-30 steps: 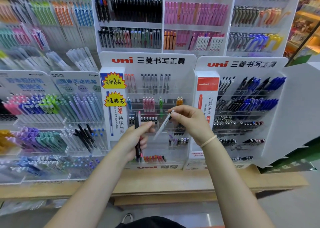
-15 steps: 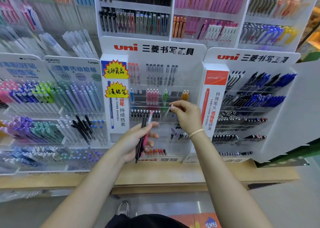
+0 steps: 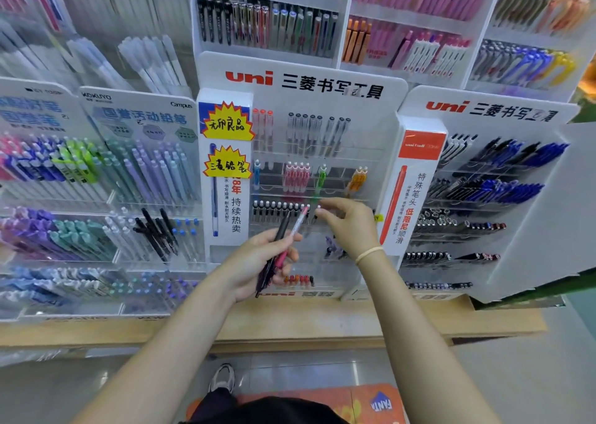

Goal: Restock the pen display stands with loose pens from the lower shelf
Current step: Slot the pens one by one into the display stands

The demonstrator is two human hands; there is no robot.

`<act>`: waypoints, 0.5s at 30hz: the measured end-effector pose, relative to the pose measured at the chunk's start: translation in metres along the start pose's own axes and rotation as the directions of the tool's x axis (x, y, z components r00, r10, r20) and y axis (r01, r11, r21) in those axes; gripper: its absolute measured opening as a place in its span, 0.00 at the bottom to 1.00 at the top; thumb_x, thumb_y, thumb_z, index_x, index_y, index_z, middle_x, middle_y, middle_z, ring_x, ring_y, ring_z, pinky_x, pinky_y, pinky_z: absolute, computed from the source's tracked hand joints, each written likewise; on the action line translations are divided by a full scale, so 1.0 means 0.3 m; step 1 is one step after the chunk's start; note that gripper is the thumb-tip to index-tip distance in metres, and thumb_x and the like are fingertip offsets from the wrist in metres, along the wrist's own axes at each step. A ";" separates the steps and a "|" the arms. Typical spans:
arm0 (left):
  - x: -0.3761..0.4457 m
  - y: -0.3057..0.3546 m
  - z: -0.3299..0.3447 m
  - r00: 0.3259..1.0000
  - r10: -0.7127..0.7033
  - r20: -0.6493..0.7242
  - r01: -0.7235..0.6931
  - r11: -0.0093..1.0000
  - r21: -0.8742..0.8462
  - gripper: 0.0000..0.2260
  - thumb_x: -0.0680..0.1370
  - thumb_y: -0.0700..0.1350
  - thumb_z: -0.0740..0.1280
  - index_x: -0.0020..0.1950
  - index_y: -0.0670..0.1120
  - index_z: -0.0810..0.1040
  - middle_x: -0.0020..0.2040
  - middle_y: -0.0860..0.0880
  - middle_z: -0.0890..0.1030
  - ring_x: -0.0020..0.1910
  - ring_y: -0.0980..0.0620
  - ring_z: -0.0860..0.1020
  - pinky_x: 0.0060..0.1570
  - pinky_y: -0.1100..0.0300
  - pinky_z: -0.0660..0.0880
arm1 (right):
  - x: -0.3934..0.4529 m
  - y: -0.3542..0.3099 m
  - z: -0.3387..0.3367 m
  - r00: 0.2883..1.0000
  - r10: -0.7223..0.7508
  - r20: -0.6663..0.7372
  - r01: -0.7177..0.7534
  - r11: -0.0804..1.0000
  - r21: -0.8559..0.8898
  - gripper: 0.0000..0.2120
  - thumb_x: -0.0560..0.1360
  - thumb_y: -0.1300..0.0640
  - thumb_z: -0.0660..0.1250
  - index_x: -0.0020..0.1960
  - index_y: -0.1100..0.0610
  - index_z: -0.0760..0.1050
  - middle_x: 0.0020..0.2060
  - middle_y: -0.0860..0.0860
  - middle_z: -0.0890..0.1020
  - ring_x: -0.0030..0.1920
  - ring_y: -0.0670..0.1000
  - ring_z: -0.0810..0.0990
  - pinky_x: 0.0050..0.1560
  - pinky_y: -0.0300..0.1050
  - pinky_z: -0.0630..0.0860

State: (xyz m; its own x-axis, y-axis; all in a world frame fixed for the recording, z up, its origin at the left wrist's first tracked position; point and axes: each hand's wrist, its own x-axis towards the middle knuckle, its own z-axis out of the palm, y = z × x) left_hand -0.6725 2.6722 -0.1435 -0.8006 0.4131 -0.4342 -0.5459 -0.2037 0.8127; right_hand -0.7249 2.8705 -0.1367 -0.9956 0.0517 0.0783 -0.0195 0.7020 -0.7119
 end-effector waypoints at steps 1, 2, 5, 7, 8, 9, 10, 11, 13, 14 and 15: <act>-0.002 0.002 -0.001 1.000 0.002 0.006 -0.002 1.000 0.013 0.10 0.83 0.43 0.64 0.62 0.43 0.78 0.38 0.47 0.79 0.30 0.53 0.74 0.26 0.64 0.68 | -0.018 -0.009 -0.013 0.999 -0.013 -0.030 0.013 1.000 -0.001 0.15 0.77 0.51 0.71 0.61 0.56 0.81 0.53 0.47 0.83 0.53 0.44 0.78 0.60 0.41 0.75; -0.003 0.003 -0.003 1.000 0.006 0.013 -0.007 1.000 0.028 0.10 0.83 0.44 0.64 0.62 0.44 0.78 0.38 0.47 0.80 0.30 0.52 0.74 0.26 0.63 0.68 | -0.043 -0.027 -0.027 0.997 -0.029 -0.072 0.032 0.999 0.040 0.14 0.77 0.50 0.70 0.60 0.55 0.81 0.52 0.46 0.83 0.52 0.43 0.78 0.58 0.39 0.74; -0.002 0.003 0.006 0.999 0.018 0.036 -0.020 0.997 0.075 0.11 0.82 0.44 0.66 0.63 0.45 0.80 0.39 0.46 0.80 0.30 0.52 0.75 0.27 0.62 0.69 | -0.114 -0.080 -0.049 1.000 0.017 0.006 -0.018 0.958 0.287 0.07 0.79 0.51 0.68 0.52 0.53 0.81 0.42 0.46 0.83 0.41 0.45 0.80 0.42 0.39 0.77; -0.001 0.005 0.022 0.999 0.014 0.047 -0.018 0.996 0.086 0.11 0.82 0.45 0.66 0.63 0.46 0.80 0.40 0.45 0.82 0.30 0.52 0.76 0.27 0.62 0.70 | -0.144 -0.086 -0.051 0.984 0.096 0.151 -0.153 0.893 0.424 0.07 0.79 0.53 0.68 0.49 0.57 0.80 0.34 0.48 0.82 0.28 0.48 0.75 0.28 0.40 0.73; -0.002 0.007 0.027 0.999 0.010 0.047 -0.014 0.996 0.085 0.11 0.82 0.45 0.66 0.64 0.45 0.80 0.42 0.45 0.83 0.30 0.52 0.77 0.26 0.63 0.70 | -0.154 -0.081 -0.057 0.974 0.137 0.179 -0.209 0.846 0.490 0.08 0.79 0.54 0.68 0.49 0.59 0.79 0.33 0.49 0.81 0.25 0.49 0.73 0.25 0.39 0.69; -0.002 0.009 0.028 0.999 0.009 0.042 -0.012 0.997 0.080 0.11 0.82 0.44 0.66 0.63 0.45 0.80 0.44 0.44 0.83 0.30 0.52 0.77 0.26 0.63 0.70 | -0.162 -0.073 -0.070 0.967 0.182 0.180 -0.252 0.790 0.559 0.08 0.79 0.56 0.68 0.49 0.61 0.78 0.33 0.51 0.81 0.25 0.49 0.72 0.24 0.39 0.68; -0.003 0.012 0.024 0.999 0.015 0.030 -0.017 0.997 0.070 0.11 0.82 0.43 0.66 0.63 0.45 0.80 0.45 0.43 0.84 0.31 0.52 0.78 0.25 0.64 0.70 | -0.170 -0.064 -0.087 0.959 0.226 0.170 -0.282 0.723 0.631 0.08 0.80 0.57 0.67 0.50 0.62 0.77 0.34 0.52 0.81 0.25 0.49 0.74 0.24 0.39 0.67; -0.003 0.014 0.018 1.000 0.028 0.010 -0.029 0.998 0.056 0.11 0.81 0.42 0.66 0.62 0.44 0.81 0.45 0.43 0.84 0.31 0.52 0.77 0.23 0.65 0.68 | -0.177 -0.054 -0.106 0.951 0.263 0.161 -0.298 0.653 0.696 0.07 0.80 0.58 0.66 0.51 0.63 0.76 0.35 0.54 0.82 0.27 0.50 0.76 0.24 0.39 0.69; 0.005 0.020 0.007 0.996 0.069 -0.059 -0.068 0.998 0.018 0.11 0.78 0.39 0.68 0.60 0.42 0.81 0.43 0.45 0.83 0.29 0.54 0.74 0.21 0.67 0.63 | -0.195 -0.035 -0.139 0.941 0.293 0.172 -0.315 0.562 0.765 0.06 0.81 0.60 0.65 0.52 0.63 0.76 0.36 0.56 0.83 0.31 0.53 0.80 0.26 0.39 0.73; 0.010 0.024 0.009 0.991 0.094 -0.098 -0.095 0.995 -0.005 0.11 0.76 0.39 0.69 0.58 0.42 0.81 0.42 0.46 0.83 0.28 0.55 0.73 0.21 0.67 0.62 | -0.203 -0.028 -0.148 0.938 0.289 0.194 -0.327 0.546 0.771 0.05 0.81 0.61 0.65 0.52 0.63 0.76 0.37 0.57 0.83 0.32 0.53 0.81 0.27 0.39 0.74; 0.017 0.028 0.018 0.984 0.120 -0.130 -0.125 0.992 -0.029 0.10 0.75 0.39 0.70 0.56 0.41 0.81 0.40 0.47 0.82 0.27 0.56 0.72 0.20 0.68 0.61 | -0.212 -0.021 -0.151 0.934 0.278 0.223 -0.344 0.540 0.768 0.04 0.80 0.62 0.65 0.51 0.63 0.75 0.39 0.59 0.84 0.34 0.54 0.82 0.28 0.39 0.75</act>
State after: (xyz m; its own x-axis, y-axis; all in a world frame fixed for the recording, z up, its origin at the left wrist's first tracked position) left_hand -0.6798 2.6774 -0.1366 -0.8855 0.2670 -0.3803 -0.4487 -0.2788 0.8491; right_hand -0.6574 2.8950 -0.1055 -0.9561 0.0851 -0.2805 0.2615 -0.1847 -0.9474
